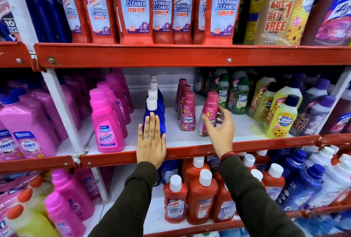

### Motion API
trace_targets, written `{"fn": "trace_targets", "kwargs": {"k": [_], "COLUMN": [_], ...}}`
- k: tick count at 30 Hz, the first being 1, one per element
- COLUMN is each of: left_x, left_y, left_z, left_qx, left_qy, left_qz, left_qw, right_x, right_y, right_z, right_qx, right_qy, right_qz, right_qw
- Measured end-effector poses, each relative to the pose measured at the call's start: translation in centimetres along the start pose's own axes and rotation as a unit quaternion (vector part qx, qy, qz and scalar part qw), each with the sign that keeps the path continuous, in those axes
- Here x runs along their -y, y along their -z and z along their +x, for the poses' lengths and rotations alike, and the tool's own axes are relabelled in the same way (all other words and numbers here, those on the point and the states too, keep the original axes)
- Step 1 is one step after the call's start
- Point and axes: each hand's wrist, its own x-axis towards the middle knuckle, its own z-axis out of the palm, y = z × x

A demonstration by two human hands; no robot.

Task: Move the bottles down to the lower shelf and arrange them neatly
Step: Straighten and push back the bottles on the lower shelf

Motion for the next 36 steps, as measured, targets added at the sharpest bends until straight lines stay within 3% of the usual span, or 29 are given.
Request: {"fn": "trace_targets", "kwargs": {"k": [9,18,28,33,36], "left_x": [0.1,0.2,-0.1,-1.4,-4.2], "left_y": [-0.3,-0.4,0.6,2.2,3.3], "left_z": [-0.1,-0.2,0.0,-0.4,-0.2], "left_qx": [-0.003,-0.005,0.036,0.072,0.136], "left_qy": [0.006,0.002,0.002,0.034,0.034], "left_qz": [-0.003,0.001,0.01,-0.058,-0.184], "left_qw": [1.0,1.0,0.999,0.995,0.973], "right_x": [0.5,0.8,0.4,0.1,0.6], "right_y": [-3.2,-3.9,-3.3,-1.8,-1.2], "right_z": [-2.3,-3.0,-4.4,-4.5,-4.5], "right_qx": [0.049,0.048,0.073,0.135,0.198], "right_qy": [-0.01,-0.013,-0.054,-0.153,-0.174], "right_qz": [-0.007,-0.024,0.048,0.149,0.169], "right_qw": [0.999,0.998,0.995,0.968,0.95]}}
